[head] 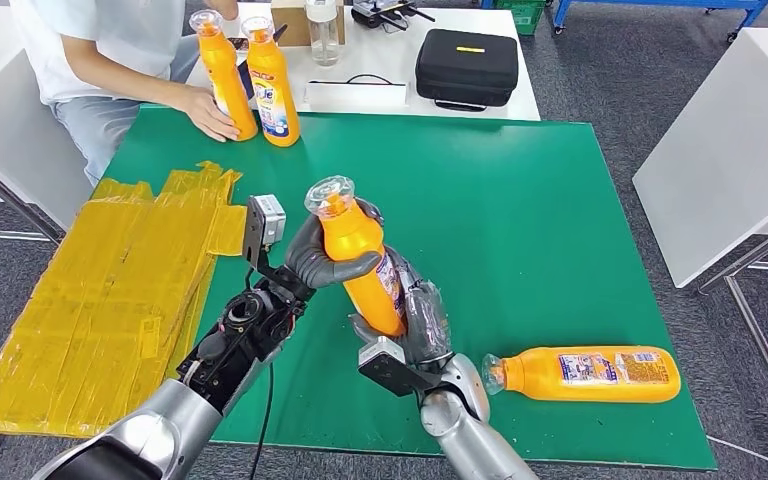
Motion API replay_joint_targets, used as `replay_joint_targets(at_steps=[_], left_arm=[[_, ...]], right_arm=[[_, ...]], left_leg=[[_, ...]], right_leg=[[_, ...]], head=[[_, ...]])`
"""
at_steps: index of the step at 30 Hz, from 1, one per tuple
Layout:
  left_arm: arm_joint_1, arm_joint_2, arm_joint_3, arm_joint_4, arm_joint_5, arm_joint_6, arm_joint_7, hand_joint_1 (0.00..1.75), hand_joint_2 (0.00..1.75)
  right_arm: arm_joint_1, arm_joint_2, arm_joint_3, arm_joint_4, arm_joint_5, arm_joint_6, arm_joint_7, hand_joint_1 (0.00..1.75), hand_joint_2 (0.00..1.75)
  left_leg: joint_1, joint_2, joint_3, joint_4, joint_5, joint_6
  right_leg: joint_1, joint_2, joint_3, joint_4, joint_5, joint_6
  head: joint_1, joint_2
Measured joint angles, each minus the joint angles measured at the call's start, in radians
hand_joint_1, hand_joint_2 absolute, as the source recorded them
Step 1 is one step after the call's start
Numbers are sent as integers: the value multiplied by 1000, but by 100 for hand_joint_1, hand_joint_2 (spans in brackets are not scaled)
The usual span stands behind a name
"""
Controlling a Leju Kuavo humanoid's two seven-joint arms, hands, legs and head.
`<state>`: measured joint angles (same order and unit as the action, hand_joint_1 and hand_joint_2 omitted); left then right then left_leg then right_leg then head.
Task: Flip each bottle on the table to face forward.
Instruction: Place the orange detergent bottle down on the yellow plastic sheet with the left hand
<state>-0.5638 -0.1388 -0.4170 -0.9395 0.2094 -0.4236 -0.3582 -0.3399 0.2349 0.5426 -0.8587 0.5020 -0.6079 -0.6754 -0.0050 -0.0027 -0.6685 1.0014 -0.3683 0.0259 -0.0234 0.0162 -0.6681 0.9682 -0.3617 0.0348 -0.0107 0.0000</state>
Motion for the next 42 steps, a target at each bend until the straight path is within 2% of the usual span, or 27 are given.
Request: replay_joint_targets(at_steps=[2, 3, 12, 17, 20, 25, 27, 29, 31, 34, 37, 42], left_arm=[[0, 0, -1, -4, 2, 5, -3, 175, 175], [0, 0, -1, -8, 2, 9, -5, 175, 175], [19, 12, 5, -42, 7, 45, -14, 175, 175], [23, 21, 29, -56, -69, 161, -35, 175, 175], [19, 36, 63, -56, -179, 317, -45, 175, 175], [-13, 76, 132, -30, -567, 780, -28, 175, 175], [-33, 97, 149, -9, -761, 935, 22, 175, 175], [-56, 120, 165, 21, -987, 1037, 104, 175, 175], [-81, 146, 185, 53, -1268, 1082, 218, 175, 175], [-121, 191, 193, 112, -1649, 1089, 433, 175, 175], [-170, 253, 110, 195, -1777, 1090, 612, 175, 175], [-222, 333, -46, 324, -1779, 1069, 697, 175, 175]], right_arm=[[3, -2, -1, -8, -1, -1, 0, 17, 175], [6, -2, -1, -15, -3, -2, 1, 0, 175], [59, -20, -5, -186, -28, 6, -7, 0, 175], [99, -39, -4, -320, -63, 7, -15, 0, 175], [121, -66, -3, -429, -76, 2, -13, 0, 175], [143, -111, -3, -580, -80, -30, -11, 0, 175], [147, -124, -3, -626, -77, -41, -6, 0, 175], [150, -134, -3, -666, -62, -48, 8, 0, 175], [153, -141, -4, -702, -34, -46, 34, 0, 175], [155, -151, -7, -747, 12, -25, 84, 0, 175], [161, -165, -19, -782, 39, -7, 109, 0, 175], [178, -190, -39, -815, 38, 14, 107, 0, 175]], left_leg=[[0, 0, 0, 0, 0, 0], [0, 0, 0, 0, 0, 0], [0, 0, 0, 0, 0, 0], [0, 0, 0, 0, 0, 0], [0, 0, 0, 0, 0, 0], [0, 0, 0, 0, 0, 0], [0, 0, 0, 0, 0, 0], [0, 0, 0, 0, 1, 0], [0, 1, 0, 0, 1, 0], [0, 1, 0, 0, 1, 0], [0, 1, 0, 0, 1, 0], [0, 1, 0, 0, 1, 0]], right_leg=[[0, 0, 0, 0, 0, 0], [0, 0, 0, 0, 0, 0], [0, 0, 0, 0, 0, 0], [0, 0, 0, 0, 0, 0], [0, 0, 0, 0, 0, 0], [0, 0, -1, 0, 0, 0], [0, 0, 0, 0, 0, 0], [0, 0, 0, 0, 0, 0], [0, 0, 0, 0, 0, 0], [0, 0, -1, 0, 0, 0], [0, 0, -1, 0, 0, 0], [0, 0, -1, 0, 0, 0]], head=[[0, 0], [0, 0], [0, 0], [0, 0], [0, 0], [0, 0], [0, 0], [0, 0], [0, 0], [0, 0], [0, 0], [0, 0]])
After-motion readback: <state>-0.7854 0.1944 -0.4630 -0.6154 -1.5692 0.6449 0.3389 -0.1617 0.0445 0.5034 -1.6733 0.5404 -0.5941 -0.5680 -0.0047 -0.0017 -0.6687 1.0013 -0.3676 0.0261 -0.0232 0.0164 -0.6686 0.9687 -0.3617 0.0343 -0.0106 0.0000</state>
